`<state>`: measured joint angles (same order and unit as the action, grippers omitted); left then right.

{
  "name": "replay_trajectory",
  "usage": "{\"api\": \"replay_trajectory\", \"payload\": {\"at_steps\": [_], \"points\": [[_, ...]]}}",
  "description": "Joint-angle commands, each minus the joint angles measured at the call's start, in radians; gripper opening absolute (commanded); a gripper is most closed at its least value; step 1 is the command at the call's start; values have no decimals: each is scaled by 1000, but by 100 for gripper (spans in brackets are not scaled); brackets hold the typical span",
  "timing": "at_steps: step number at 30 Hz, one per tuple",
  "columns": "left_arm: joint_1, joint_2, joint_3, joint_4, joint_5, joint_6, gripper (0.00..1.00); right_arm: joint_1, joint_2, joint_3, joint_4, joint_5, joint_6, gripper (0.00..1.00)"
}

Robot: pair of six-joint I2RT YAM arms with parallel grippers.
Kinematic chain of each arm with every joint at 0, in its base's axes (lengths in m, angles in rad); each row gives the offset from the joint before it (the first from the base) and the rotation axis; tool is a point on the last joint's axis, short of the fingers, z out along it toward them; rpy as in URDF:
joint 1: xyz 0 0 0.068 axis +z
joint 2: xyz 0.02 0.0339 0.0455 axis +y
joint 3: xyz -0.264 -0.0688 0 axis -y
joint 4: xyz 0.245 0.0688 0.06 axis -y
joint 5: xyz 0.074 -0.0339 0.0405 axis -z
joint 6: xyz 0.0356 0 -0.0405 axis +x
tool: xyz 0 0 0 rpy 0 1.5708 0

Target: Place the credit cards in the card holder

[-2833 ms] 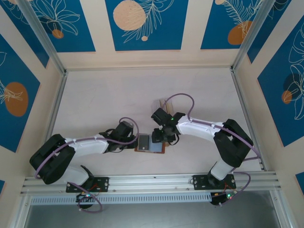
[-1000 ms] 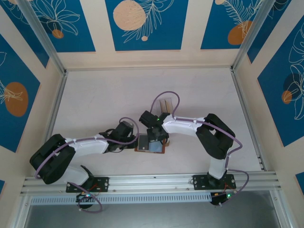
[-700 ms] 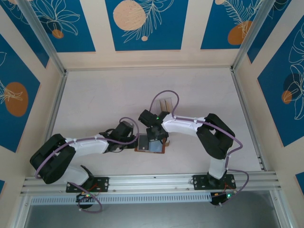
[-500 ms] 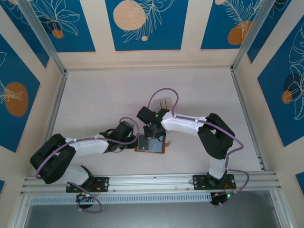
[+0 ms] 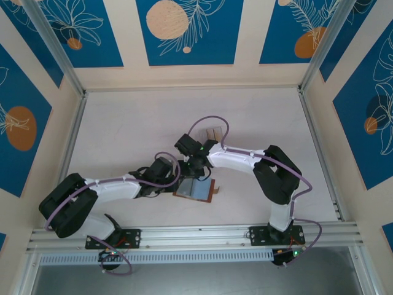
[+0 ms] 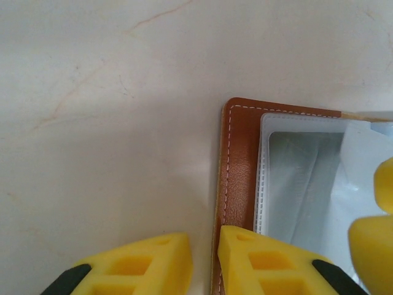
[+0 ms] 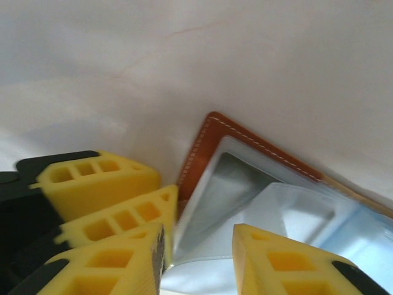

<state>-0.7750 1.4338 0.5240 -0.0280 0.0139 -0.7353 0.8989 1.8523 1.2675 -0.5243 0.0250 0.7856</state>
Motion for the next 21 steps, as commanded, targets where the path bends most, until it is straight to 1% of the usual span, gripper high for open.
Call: {"api": "replay_trajectory", "payload": {"at_steps": [1, 5, 8, 11, 14, 16, 19, 21], "points": [[-29, 76, -68, -43, 10, -19, 24, -12, 16, -3, 42, -88, 21, 37], [-23, 11, -82, -104, -16, -37, 29, -18, -5, -24, 110, -142, 13, 42], [-12, -59, -96, -153, -43, -47, 33, -11, -26, -13, 156, -187, -42, 43], [13, -135, -98, -227, -69, -50, 38, -4, -15, 55, 110, -168, -101, 44], [39, -222, -97, -304, -82, -47, 42, -12, -11, 106, 82, -184, -138, 44], [55, -280, -96, -352, -88, -42, 44, -19, -26, 121, 63, -171, -148, 45], [74, -350, -85, -383, -56, -2, 47, -37, -83, 80, 55, -137, -135, 44], [72, -369, -62, -382, -13, 43, 49, -50, -110, 41, 12, -86, -114, 41]]}}
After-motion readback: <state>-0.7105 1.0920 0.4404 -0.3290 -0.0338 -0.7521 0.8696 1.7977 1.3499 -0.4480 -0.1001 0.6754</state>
